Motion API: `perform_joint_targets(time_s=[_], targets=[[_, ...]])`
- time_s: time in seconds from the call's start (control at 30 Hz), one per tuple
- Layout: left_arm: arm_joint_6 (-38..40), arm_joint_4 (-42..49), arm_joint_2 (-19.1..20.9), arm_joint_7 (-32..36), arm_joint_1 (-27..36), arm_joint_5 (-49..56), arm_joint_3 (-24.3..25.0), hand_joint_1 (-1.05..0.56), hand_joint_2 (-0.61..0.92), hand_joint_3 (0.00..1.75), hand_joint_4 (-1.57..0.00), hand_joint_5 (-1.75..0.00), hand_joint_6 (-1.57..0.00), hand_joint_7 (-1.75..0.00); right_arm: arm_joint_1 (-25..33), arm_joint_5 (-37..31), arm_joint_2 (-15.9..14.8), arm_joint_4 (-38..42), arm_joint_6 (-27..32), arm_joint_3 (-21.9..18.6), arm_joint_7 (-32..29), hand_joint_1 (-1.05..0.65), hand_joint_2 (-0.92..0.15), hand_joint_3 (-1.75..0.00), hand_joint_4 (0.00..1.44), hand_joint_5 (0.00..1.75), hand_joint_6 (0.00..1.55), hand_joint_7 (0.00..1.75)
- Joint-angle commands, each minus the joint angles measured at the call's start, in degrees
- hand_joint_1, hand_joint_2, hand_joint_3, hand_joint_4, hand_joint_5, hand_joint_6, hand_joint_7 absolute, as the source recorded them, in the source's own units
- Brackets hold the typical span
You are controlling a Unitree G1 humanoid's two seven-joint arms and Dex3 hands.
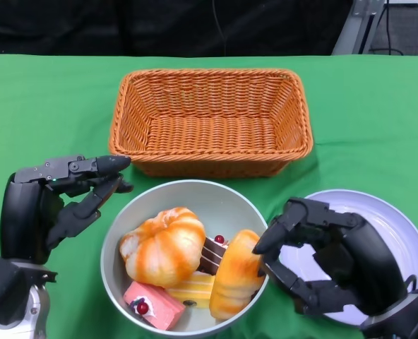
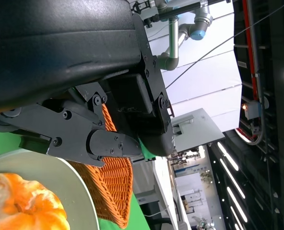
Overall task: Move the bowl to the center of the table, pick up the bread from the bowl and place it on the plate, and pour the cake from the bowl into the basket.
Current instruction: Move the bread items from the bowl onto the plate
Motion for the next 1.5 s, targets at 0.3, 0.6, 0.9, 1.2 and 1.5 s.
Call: perform_joint_targets(time_s=[0.3,0.6,0.9,1.2,1.5], targets=[[-0.13,5.38,0.31,3.07,-3.82,1.68,2.66,-0.07,0.92,0.39,-0.78,-1.41,-1.0,-0.67,-1.18,-8.38,-5.81,-9.35,-2.7,-1.09,-1.56,-0.25,-0.84,-0.13,0.62,1.12,0.64,0.74],[0.02,6.39,0.14,4.87,-4.57,2.95,2.95,-0.08,0.91,0.41,-0.78,-1.44,-0.9,-0.9,-5.37,-26.62,-8.67,-14.79,-5.91,-1.22,-7.89,-0.53,-0.82,0.0,0.57,0.83,0.66,0.25],[-1.1,8.17,-0.13,5.54,-5.45,3.62,2.97,-0.08,0.91,0.41,-0.79,-1.41,-0.89,-0.92,-7.33,-41.97,-8.0,-19.46,-0.29,1.5,-12.66,-0.65,-0.79,0.0,0.52,0.62,0.66,0.08],[-0.65,6.86,-0.38,6.63,-4.94,4.09,2.94,-0.09,0.9,0.44,-0.8,-1.41,-0.89,-0.94,-11.15,-52.78,-8.81,-15.65,3.51,7.13,-15.12,-0.7,-0.86,0.0,0.6,0.33,0.65,0.01],[-1.99,5.37,-0.06,7.95,-4.85,4.14,3.67,-0.1,0.9,0.45,-0.79,-1.44,-0.87,-0.97,-16.05,-60.36,-8.15,-6.66,5.97,12.95,-20.77,-0.75,-0.88,-0.01,0.69,0.16,0.65,0.0]])
